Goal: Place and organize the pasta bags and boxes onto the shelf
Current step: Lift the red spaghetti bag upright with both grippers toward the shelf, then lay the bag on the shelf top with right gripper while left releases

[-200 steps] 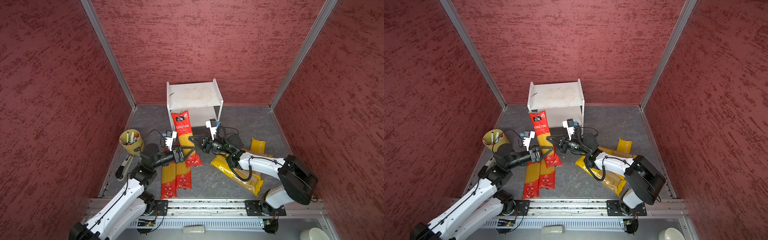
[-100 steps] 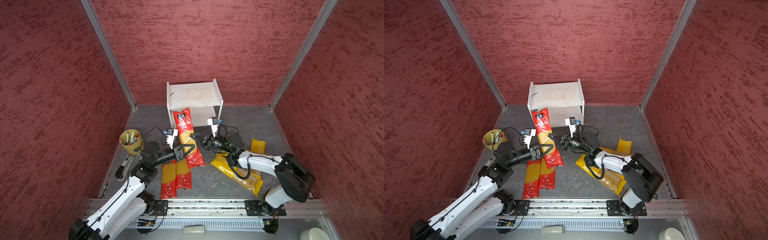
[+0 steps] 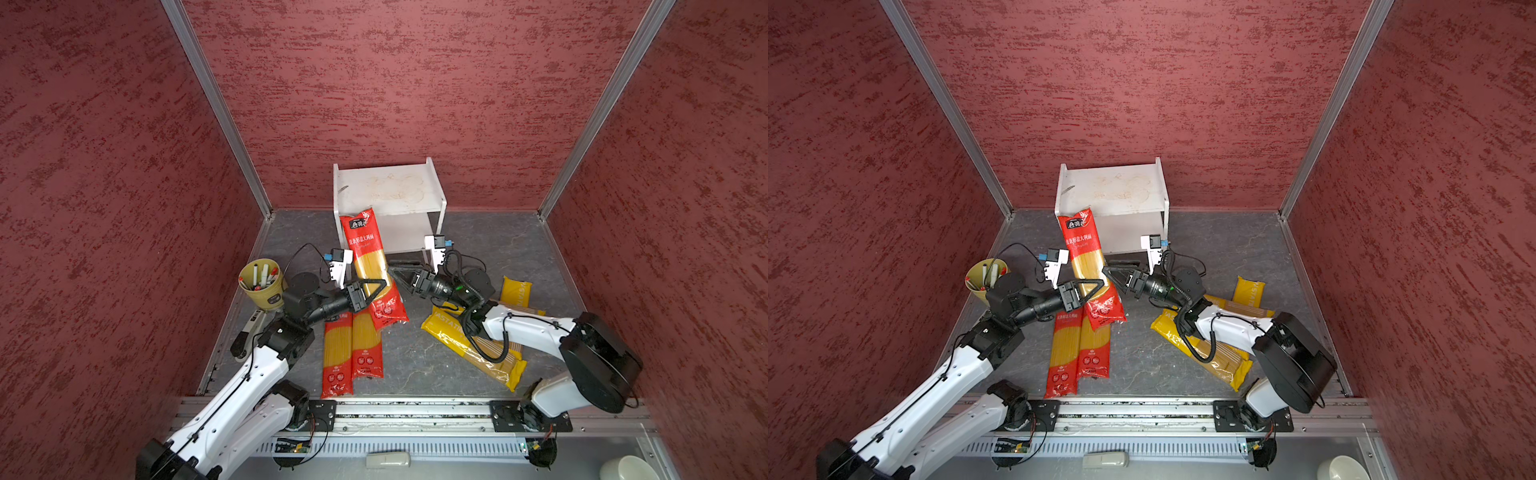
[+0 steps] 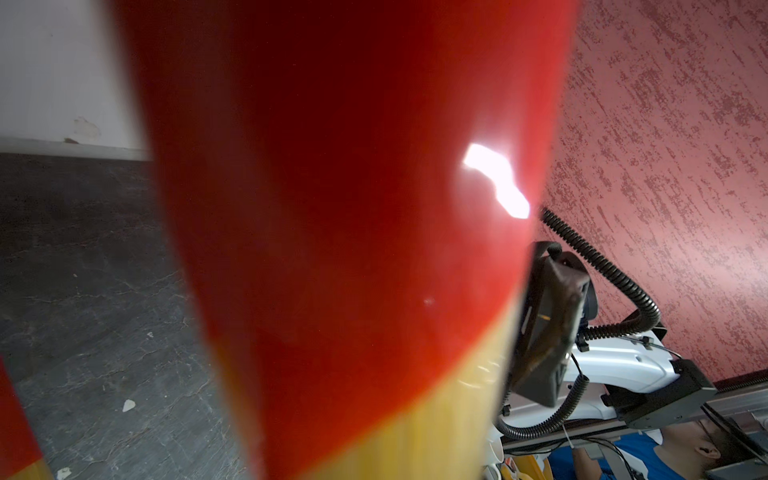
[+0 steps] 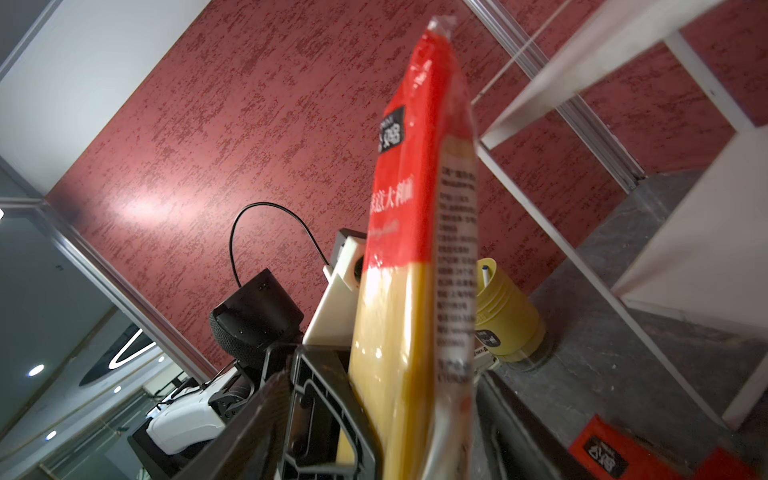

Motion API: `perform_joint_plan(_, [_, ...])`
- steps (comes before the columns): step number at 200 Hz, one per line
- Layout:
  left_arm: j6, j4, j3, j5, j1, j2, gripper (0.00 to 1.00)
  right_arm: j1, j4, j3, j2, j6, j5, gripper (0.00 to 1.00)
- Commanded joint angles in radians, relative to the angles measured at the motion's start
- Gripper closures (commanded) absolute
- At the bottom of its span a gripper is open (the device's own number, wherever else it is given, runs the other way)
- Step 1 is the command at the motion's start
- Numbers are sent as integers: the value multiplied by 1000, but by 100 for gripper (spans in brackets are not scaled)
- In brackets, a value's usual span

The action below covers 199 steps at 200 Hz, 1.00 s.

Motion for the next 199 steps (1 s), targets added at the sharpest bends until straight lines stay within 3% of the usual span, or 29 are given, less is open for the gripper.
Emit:
perform_joint_plan(1, [19,101,116,-11,36,6,90,-4,-134,-32,-68,-35,14,21])
perform_joint_plan(45, [-23,82,245,59,94,145,86,30,-90,-82,-85,30,4,23])
perform_joint_plan(72, [-28,70,299,102,95,209,83,37,-33,-73,-73,57,20,32])
perform_joint_plan(93, [-19,36,318,97,98,221,79,42,-32,-42,-57,59,3,44])
perform_joint_plan(139, [-8,-17,329,90,100,218,57,46,20,-22,-12,90,30,74])
perform_joint_plan(154, [-11,-30,327,91,107,208,48,47,68,-12,2,122,48,79])
perform_joint_plan(177, [-28,-50,312,91,133,176,44,49,91,23,5,168,82,86])
perform_joint_plan(199, [-56,-62,276,90,176,119,33,54,73,67,-4,196,125,87])
